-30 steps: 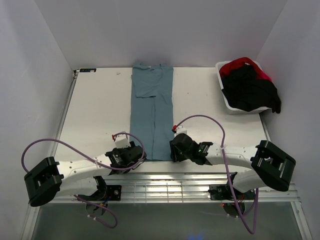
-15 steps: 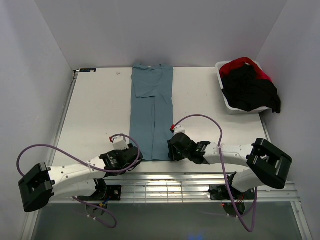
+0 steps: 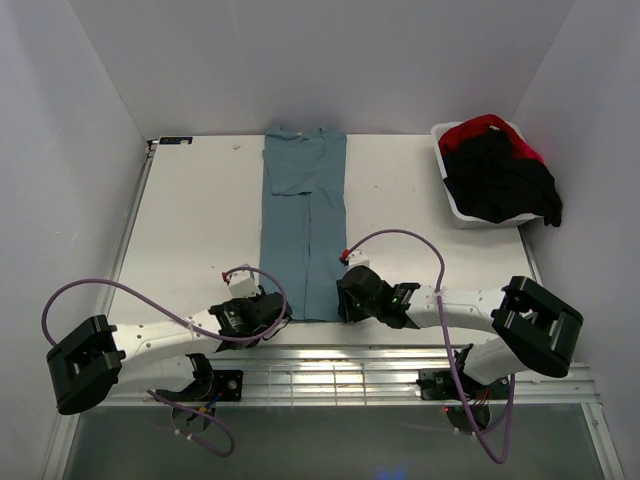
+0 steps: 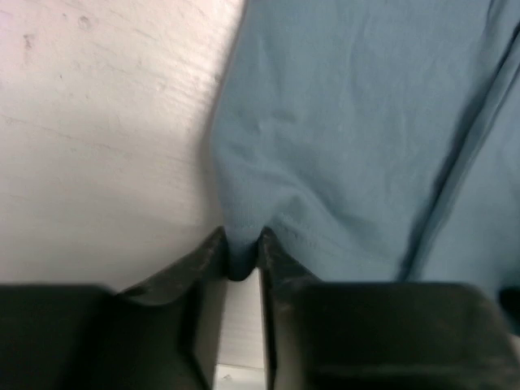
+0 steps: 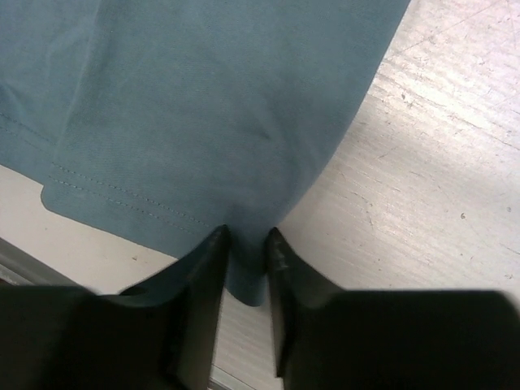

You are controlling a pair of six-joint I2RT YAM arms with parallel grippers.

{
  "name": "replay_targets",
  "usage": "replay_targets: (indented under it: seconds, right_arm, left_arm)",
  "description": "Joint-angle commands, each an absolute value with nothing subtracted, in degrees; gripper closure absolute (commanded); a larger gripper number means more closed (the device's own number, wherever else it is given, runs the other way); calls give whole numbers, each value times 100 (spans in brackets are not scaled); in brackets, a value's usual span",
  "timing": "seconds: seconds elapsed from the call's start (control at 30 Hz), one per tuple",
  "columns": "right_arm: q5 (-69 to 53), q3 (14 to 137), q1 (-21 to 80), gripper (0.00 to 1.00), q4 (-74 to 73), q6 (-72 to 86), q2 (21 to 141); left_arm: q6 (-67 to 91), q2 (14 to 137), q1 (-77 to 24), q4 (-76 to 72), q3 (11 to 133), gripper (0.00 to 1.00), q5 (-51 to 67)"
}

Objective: Fold and stack the t-shirts
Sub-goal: Grab the bottom of the folded rectangular tshirt with both arms, then fold the folded rectangular tshirt in 1/3 of the way

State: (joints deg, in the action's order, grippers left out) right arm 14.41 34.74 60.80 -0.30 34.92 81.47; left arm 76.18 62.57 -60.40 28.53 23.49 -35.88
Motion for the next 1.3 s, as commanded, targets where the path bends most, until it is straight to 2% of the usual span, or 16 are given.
replay_targets:
  seconds: [0.0,0.07,0.1,0.37,0.53,0.83,1.0,1.27]
  right_arm:
    - [1398,3463,6126,73,-360,3577,8209]
    - [1398,3463,6135,90,-387,3586,8244]
    - [1389,3463,6135,92,-395,3586,8253]
    - [1862,3542,6187,92,-755,3683,7806]
    - [2390,4077,6170,92,-1090,3437,7699]
    - [2391,5079,5924,92,-1081,2954,8639]
    - [2408,5457,5608,92,-1072,2725,9070]
    - [2119,6230,4896,92,-993,2207,9711]
  left_arm:
    - [7734,6609,-6038,3261,2127,73,-3085]
    - [7726,6679,-6038,3269,2153,91,-3085]
    - [7717,6697,-6038,3270,2171,100,-3085]
    - [7453,6540,-6073,3357,2373,100,-2874]
    - [7471,6214,-6082,3797,2803,100,-3313]
    - [7242,6723,-5977,3692,3665,100,-4218]
    - [6830,6855,-5626,3298,3823,100,-4482]
    - [5188,7127,-4369,1514,3726,100,-3860]
